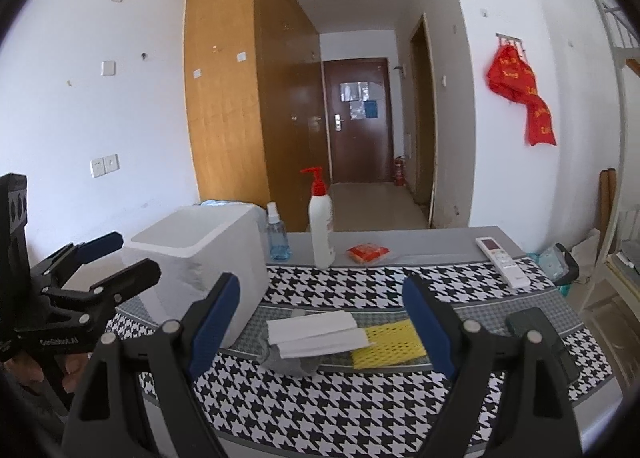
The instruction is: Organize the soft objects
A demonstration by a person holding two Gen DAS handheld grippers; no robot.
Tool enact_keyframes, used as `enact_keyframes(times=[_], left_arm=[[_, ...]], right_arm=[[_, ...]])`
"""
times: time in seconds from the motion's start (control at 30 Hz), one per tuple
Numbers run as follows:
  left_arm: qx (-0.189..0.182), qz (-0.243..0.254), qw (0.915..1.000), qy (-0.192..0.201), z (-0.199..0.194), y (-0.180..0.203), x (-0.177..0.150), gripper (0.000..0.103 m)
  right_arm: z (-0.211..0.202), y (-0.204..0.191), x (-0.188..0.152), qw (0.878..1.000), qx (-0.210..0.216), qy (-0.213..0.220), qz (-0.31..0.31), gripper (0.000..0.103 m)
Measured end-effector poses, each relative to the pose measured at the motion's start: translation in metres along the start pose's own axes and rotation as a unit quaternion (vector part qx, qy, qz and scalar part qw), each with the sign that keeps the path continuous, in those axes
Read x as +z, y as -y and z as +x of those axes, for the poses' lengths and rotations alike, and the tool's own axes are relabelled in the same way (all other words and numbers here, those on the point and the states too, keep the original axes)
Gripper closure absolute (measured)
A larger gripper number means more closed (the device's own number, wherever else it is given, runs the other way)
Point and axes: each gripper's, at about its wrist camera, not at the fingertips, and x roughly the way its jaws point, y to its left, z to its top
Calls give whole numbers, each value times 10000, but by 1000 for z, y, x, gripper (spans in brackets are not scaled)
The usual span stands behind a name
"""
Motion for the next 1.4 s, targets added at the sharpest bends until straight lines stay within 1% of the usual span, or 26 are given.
enact_keyframes(times=[0.2,0.47,1.0,1.13,1.4], left_arm=[[-39,9,10000,-30,3,2,-5,1],[-118,0,9999,-39,9,7,-16,1],[-279,-42,9991,-319,24,17,-28,1],[-319,-18,9986,-426,30,21,-30,1],[-375,1,9964,-760,48,29,-38,1]], right_arm=[[2,4,-6,9999,-47,-93,61,16],[0,8,-16,9998,-121,-103,134,16],[4,16,-30,9992,-227,-273,186,16],[7,19,-33,9988,-264,-353,214,16],[11,30,-40,9976,-385,-500,298,16]])
